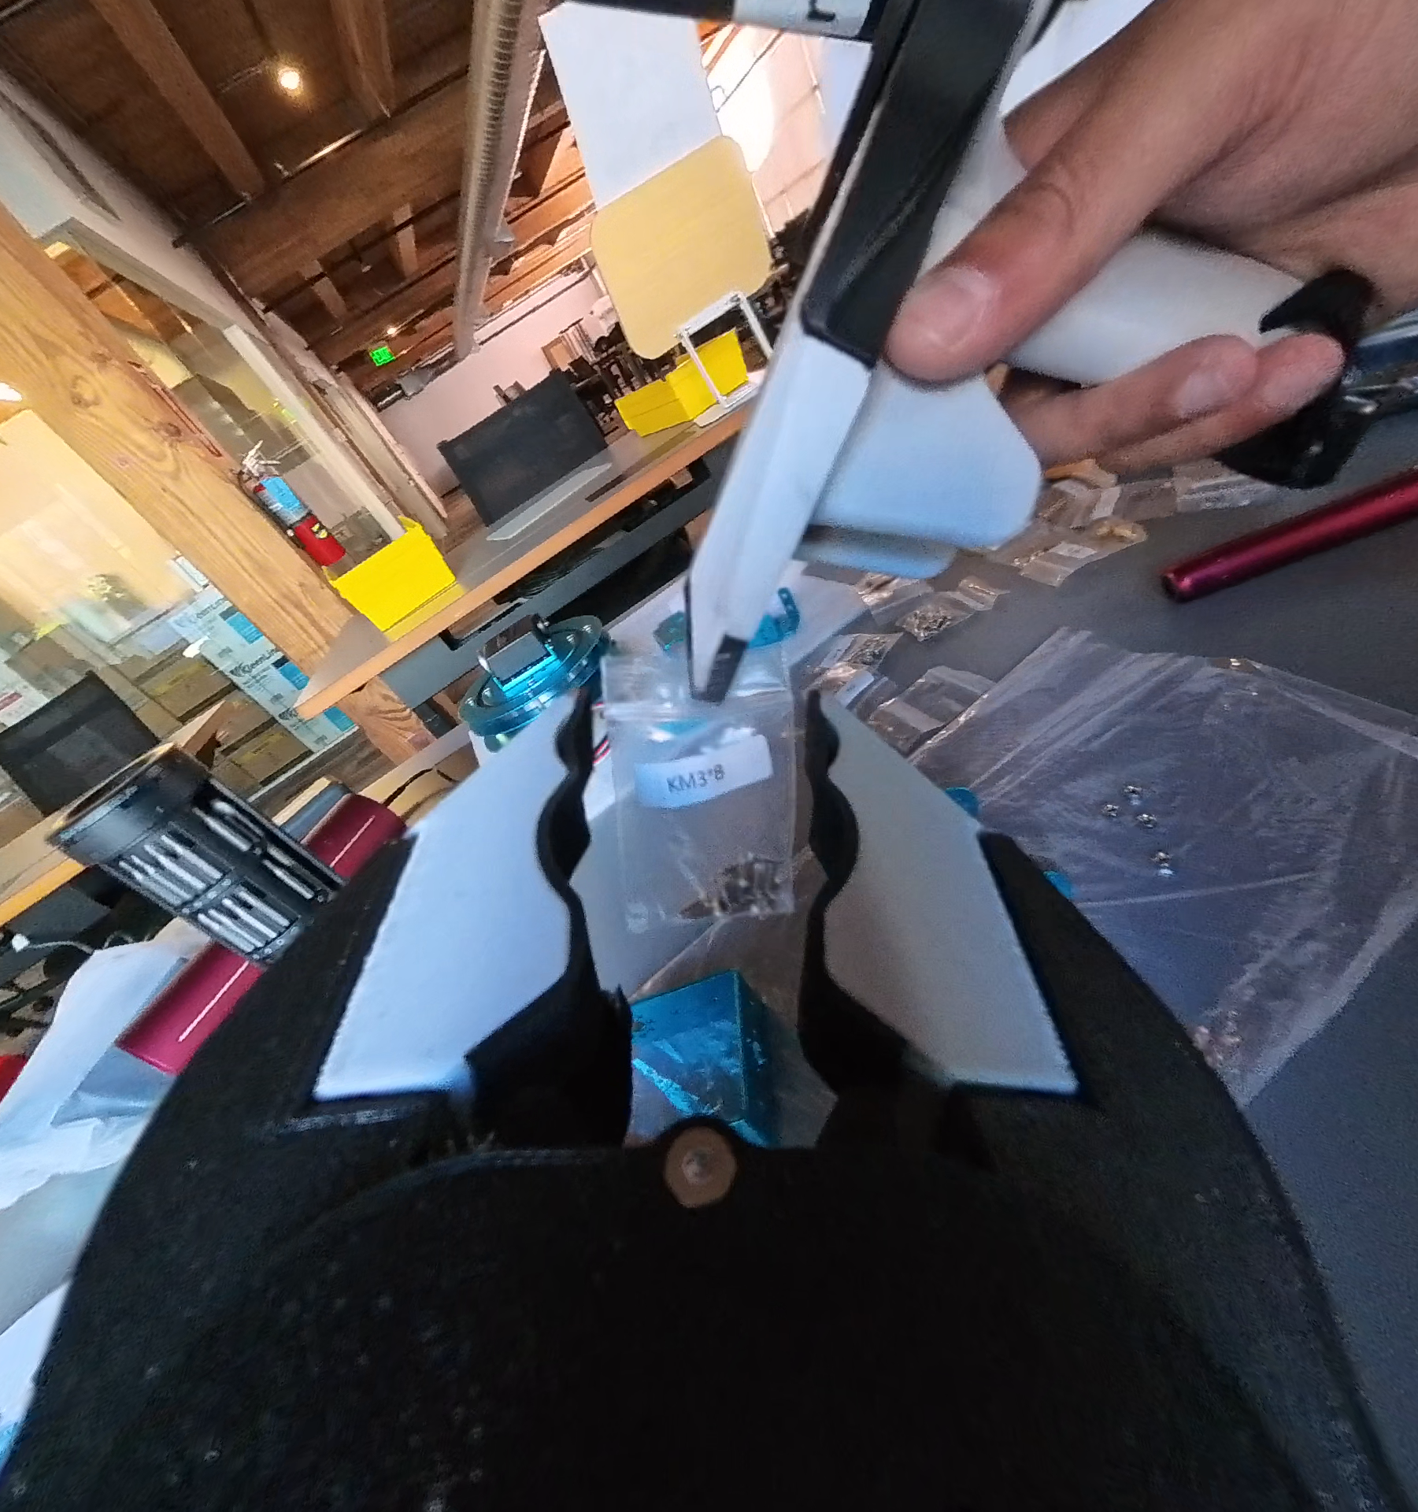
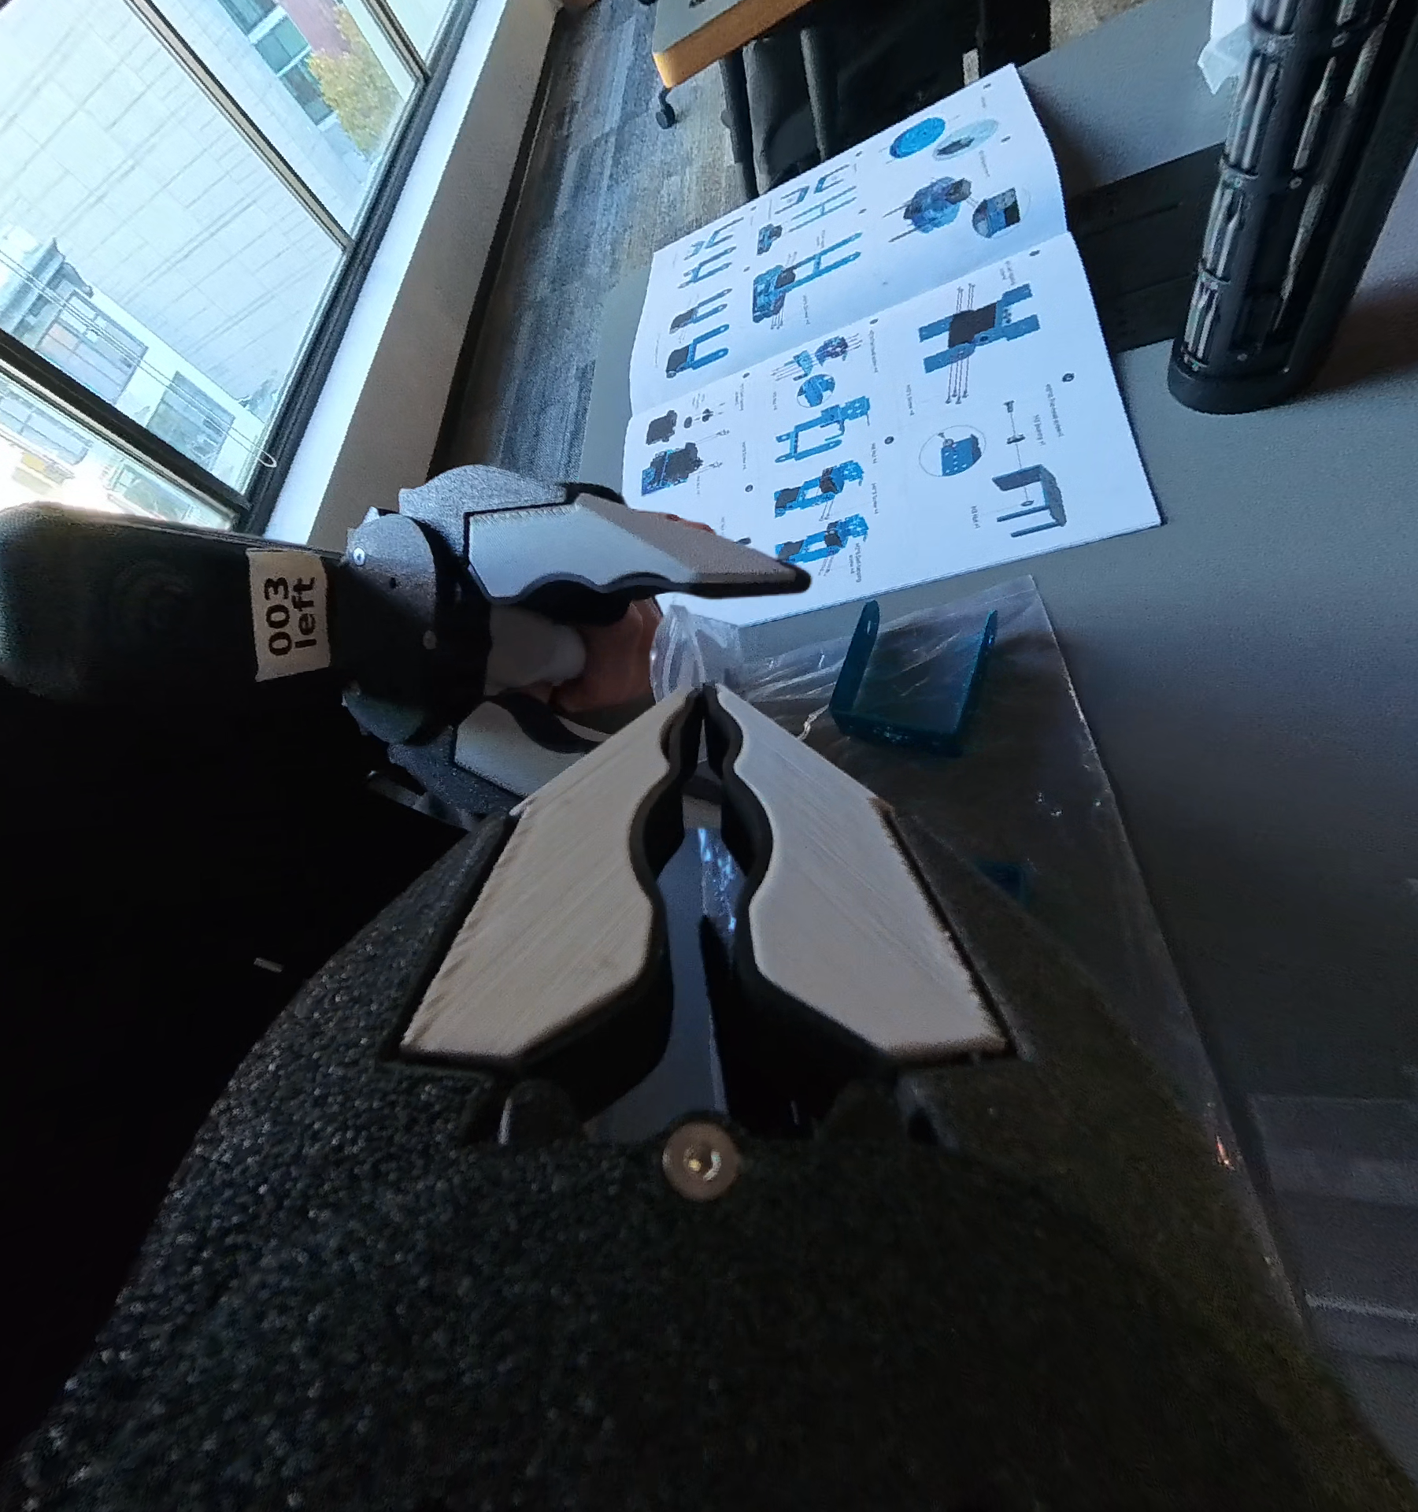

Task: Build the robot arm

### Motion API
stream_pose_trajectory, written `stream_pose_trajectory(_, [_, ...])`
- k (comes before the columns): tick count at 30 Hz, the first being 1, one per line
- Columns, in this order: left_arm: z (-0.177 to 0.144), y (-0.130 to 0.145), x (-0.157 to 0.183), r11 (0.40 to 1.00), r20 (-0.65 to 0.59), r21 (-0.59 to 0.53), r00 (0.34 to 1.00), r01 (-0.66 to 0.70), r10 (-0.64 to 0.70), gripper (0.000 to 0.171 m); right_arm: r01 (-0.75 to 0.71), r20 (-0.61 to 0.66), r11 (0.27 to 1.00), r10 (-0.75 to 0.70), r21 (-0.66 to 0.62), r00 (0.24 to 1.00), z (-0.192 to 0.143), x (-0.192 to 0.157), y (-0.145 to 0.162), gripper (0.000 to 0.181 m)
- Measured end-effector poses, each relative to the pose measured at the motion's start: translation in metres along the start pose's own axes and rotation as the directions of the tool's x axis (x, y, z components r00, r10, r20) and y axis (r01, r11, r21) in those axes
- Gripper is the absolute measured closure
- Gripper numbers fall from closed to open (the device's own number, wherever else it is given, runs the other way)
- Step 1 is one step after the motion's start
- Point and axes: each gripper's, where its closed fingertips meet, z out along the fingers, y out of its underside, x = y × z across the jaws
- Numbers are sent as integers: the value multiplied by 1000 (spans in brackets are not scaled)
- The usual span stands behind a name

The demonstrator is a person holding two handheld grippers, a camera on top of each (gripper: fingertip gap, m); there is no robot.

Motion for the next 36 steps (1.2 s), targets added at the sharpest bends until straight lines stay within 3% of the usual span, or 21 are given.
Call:
stream_pose_trajectory(17, [-8,10,-7,997,-49,2,996,76,-76,141,22,-58,999,-25,-38,998,7,10,-7,181])
stream_pose_trajectory(24, [-13,8,-8,992,-77,5,989,129,-129,131,22,-50,999,-24,-32,998,6,9,-8,181])
stream_pose_trajectory(28, [-26,2,-9,973,-204,23,954,231,-222,127,2,-27,1000,-2,-13,1000,-2,10,-9,181])
stream_pose_trajectory(30, [-34,3,-3,961,-357,-26,896,274,-265,128,-25,-1,1000,25,-12,1000,-7,12,-8,181])
stream_pose_trajectory(34, [-40,1,-2,977,-527,-77,823,200,-210,139,-44,14,998,44,-53,999,-16,13,-1,181])
stream_pose_trajectory(36, [-36,-4,-5,987,-551,-69,820,144,-158,143,-33,34,997,36,-71,999,-18,5,2,181])
